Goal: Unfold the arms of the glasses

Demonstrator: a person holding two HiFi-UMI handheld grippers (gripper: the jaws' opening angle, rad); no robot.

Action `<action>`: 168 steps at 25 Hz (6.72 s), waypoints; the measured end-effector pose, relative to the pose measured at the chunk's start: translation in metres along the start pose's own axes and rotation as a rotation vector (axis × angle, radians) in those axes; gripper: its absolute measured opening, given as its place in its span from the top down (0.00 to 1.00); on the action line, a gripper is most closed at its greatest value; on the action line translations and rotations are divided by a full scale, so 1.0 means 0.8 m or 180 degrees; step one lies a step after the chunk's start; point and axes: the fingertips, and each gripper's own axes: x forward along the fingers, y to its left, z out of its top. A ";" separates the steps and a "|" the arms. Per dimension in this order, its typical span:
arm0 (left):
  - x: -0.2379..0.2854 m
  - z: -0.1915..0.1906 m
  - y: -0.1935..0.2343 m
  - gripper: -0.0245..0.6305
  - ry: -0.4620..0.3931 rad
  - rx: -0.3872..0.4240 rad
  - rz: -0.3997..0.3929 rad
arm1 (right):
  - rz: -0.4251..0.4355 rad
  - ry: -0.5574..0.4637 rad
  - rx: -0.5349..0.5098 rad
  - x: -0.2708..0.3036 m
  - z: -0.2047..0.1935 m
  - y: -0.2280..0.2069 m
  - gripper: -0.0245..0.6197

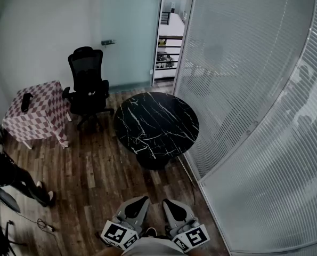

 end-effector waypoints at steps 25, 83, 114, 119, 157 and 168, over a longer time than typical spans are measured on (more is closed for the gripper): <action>0.042 -0.042 -0.047 0.96 0.0191 -0.0099 -0.0065 | -0.0022 0.0027 0.0296 -0.044 -0.013 -0.051 0.96; 0.365 0.026 0.403 0.96 0.0271 -0.0137 -0.0133 | -0.0089 0.0152 0.0154 0.465 -0.032 -0.285 0.96; 0.386 -0.048 0.392 0.96 0.0743 -0.0265 0.0094 | 0.0015 0.0668 0.0202 0.453 -0.085 -0.333 0.96; 0.384 -0.053 0.407 0.96 0.0756 -0.0189 0.0169 | 0.0078 0.0718 0.0084 0.460 -0.091 -0.335 0.96; 0.453 -0.387 0.607 0.87 0.2594 0.0426 0.0396 | 0.0665 0.2377 -0.0449 0.567 -0.406 -0.415 0.94; 0.472 -0.468 0.654 0.85 0.3196 0.0654 0.0404 | 0.0733 0.2520 -0.0376 0.579 -0.450 -0.418 0.94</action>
